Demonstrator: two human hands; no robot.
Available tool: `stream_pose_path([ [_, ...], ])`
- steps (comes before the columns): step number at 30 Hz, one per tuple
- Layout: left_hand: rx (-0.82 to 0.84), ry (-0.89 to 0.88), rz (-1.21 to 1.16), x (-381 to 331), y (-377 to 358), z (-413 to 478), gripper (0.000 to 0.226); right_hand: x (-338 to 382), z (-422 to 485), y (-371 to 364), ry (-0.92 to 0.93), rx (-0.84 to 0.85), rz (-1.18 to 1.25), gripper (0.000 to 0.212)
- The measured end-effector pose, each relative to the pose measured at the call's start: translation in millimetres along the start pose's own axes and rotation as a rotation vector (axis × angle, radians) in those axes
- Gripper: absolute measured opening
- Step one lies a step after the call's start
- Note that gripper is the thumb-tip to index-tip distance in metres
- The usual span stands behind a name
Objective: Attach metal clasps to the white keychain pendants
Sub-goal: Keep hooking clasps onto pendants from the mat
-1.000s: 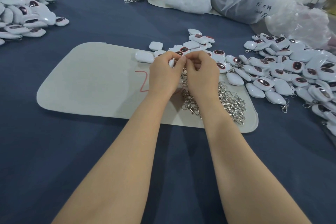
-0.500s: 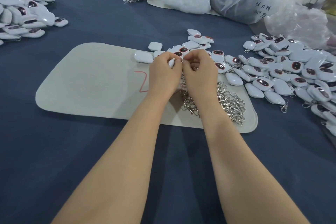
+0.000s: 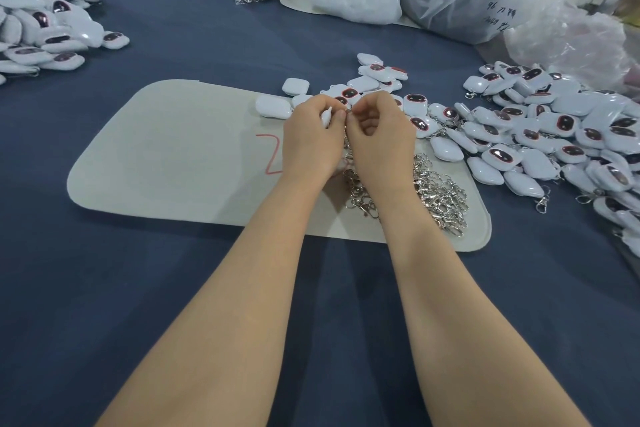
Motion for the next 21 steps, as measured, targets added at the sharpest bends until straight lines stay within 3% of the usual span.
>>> stream_pose_path([
  [21,-0.017,0.028,-0.081,0.0,0.5,-0.5,0.009,-3.5,1.0,-0.4,-0.035,-0.013,0.073,0.011],
])
Point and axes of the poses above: each hand's wrist, its own z-axis towards the middle knuckle, its own y-axis out of the back of the hand, x = y × z, the point moved 2 cm from there along z, towards the middle knuckle, and after that the axes turned 6 degrees about z, right-handed, at the moved point
